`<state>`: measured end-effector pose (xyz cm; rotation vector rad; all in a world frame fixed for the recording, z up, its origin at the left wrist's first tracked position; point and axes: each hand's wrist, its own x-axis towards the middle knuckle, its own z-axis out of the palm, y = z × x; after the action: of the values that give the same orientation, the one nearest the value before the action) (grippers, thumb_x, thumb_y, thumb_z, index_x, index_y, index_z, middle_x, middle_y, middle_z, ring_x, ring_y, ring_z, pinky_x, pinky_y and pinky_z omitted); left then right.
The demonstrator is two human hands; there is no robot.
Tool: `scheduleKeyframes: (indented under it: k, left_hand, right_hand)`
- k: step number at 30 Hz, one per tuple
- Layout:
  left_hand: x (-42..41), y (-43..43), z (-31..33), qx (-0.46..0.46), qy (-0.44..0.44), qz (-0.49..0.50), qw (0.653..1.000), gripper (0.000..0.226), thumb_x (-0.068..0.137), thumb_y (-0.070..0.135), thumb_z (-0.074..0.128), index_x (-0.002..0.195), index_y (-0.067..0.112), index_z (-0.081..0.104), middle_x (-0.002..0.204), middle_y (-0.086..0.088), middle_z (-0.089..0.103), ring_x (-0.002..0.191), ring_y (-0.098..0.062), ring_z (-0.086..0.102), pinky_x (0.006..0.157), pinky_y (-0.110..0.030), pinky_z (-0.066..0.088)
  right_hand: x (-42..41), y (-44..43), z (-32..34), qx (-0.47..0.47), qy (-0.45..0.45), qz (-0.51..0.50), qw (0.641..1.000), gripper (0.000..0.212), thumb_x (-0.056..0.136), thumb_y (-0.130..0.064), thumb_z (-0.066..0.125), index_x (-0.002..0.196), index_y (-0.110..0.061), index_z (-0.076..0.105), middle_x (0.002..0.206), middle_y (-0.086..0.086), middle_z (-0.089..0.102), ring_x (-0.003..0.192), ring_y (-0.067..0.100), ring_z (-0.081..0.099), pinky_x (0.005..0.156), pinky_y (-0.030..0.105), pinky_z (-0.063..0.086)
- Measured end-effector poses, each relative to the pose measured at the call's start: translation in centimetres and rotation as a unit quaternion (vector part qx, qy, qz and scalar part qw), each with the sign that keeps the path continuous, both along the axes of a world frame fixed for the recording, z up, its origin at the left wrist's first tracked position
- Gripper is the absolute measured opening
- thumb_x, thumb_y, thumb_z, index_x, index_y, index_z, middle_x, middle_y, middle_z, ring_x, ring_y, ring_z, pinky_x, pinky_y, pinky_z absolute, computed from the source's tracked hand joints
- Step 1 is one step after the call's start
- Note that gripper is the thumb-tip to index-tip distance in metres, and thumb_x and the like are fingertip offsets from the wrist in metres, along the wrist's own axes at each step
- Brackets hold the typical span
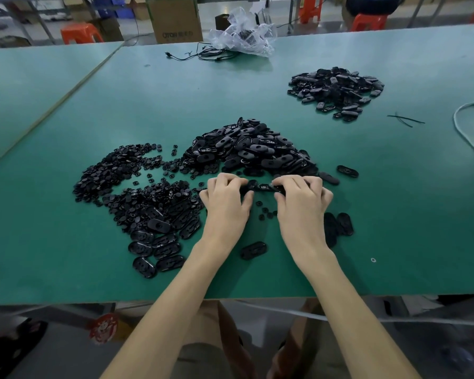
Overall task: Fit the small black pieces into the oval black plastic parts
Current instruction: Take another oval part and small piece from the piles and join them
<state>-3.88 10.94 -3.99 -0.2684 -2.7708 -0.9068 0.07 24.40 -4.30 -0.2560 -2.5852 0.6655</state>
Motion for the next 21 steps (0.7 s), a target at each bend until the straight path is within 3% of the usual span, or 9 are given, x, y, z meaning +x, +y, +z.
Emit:
scheduleKeyframes:
  k: [8,13,17,21]
  left_hand:
    - [0.51,-0.09,0.39,0.041,0.048,0.009,0.998,0.013,0.100,0.035,0.068,0.105,0.023,0.069,0.111,0.010,0.054,0.114,-0.015,0.046,0.089,-0.026,0.017]
    - [0.52,-0.31,0.16,-0.029,0.018,0.037,0.999,0.031,0.091,0.059,0.067,0.099,0.029,0.069,0.105,0.005,0.054,0.110,-0.018,0.040,0.086,-0.029,0.013]
    - [0.44,-0.31,0.08,-0.024,0.020,0.037,0.999,0.028,0.091,0.055,0.070,0.094,0.027,0.070,0.099,0.006,0.057,0.106,-0.018,0.044,0.085,-0.030,0.015]
    - [0.54,-0.30,0.05,-0.003,0.030,0.020,0.999,0.021,0.092,0.050,0.071,0.094,0.029,0.071,0.099,0.008,0.061,0.104,-0.015,0.046,0.087,-0.031,0.019]
  right_hand:
    - [0.03,0.21,0.39,-0.074,0.040,-0.022,0.996,0.019,0.101,-0.009,0.062,0.112,-0.020,0.073,0.117,-0.009,0.070,0.117,0.020,0.049,0.092,0.027,0.020]
    - [0.04,0.38,0.51,-0.133,0.076,-0.006,0.988,0.024,0.099,0.001,0.061,0.109,-0.018,0.072,0.118,-0.006,0.067,0.113,0.018,0.053,0.094,0.025,0.025]
    - [0.20,0.39,0.64,-0.180,0.091,0.025,0.979,0.016,0.102,-0.006,0.061,0.109,-0.015,0.072,0.111,-0.009,0.066,0.110,0.013,0.056,0.098,0.027,0.039]
    - [0.40,0.21,0.73,-0.215,0.089,0.050,0.971,0.014,0.105,-0.014,0.061,0.114,-0.017,0.071,0.104,-0.013,0.063,0.104,0.015,0.060,0.092,0.027,0.048]
